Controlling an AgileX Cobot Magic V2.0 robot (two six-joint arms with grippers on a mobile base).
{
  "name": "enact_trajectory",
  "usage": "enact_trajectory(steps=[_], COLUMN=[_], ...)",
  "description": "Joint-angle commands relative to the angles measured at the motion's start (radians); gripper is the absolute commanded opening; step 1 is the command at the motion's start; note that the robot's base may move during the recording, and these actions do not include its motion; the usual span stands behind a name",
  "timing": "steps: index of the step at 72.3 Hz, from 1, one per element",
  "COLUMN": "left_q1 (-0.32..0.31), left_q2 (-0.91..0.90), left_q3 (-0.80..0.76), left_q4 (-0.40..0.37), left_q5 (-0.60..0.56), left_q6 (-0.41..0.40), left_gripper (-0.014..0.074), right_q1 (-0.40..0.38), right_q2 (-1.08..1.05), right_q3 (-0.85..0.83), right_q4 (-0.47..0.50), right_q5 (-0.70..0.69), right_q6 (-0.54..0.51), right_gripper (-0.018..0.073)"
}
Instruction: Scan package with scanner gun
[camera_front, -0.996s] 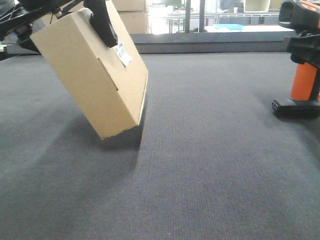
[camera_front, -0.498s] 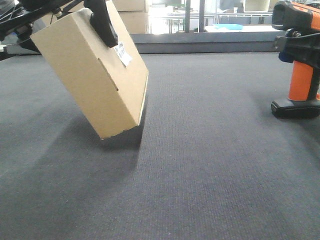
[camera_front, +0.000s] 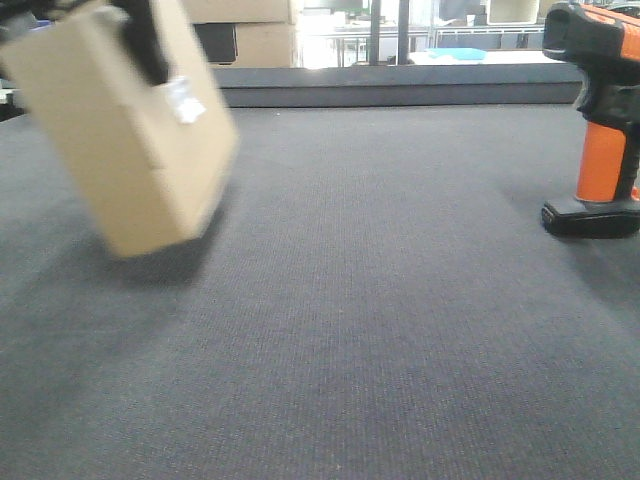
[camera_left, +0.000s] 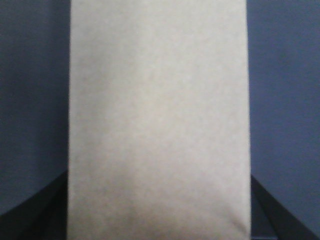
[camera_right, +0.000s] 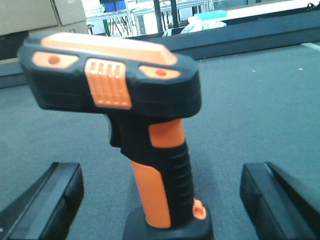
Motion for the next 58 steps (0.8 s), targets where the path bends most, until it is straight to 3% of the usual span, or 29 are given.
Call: enact_trajectory(steps=[1, 8, 24, 37, 48, 58], left_q1=[0.054, 0.122, 0.27, 0.378, 0.401, 0.393], left_q2=[-0.012, -0.012, -0.012, -0.012, -0.012, -0.012], left_q3=[-0.021, -0.022, -0.022, -0.019, -0.019, -0.019], left_q4=[0.041, 0.034, 0.034, 0.034, 0.034, -0.044], left_q5=[0.048, 0.076, 0.079, 0.055, 0.055, 0.064], left_q6=[0.107, 0.24, 0.354, 0.388, 0.412, 0.486], left_gripper=[-0.0111, -0.0111, -0.0111, -0.0111, -0.0111, -0.0111], right_q1=[-0.001, -0.001, -0.001, -0.001, -0.001, -0.001], right_q2=[-0.055, -0.104, -0.179, -0.198, -0.198, -0.198], right_q3=[0.028, 0.046, 0.053, 0.053, 0.053, 0.053], right_q4=[-0.008, -0.008, -0.039, -0.039, -0.039, -0.039], right_q5=[-0.027, -0.006, 0.046, 0.061, 0.062, 0.062], right_q6=[0.001, 0.001, 0.001, 0.001, 0.001, 0.001], right_gripper=[0.0541, 0.0541, 0.0541, 0.0541, 0.0541, 0.0541])
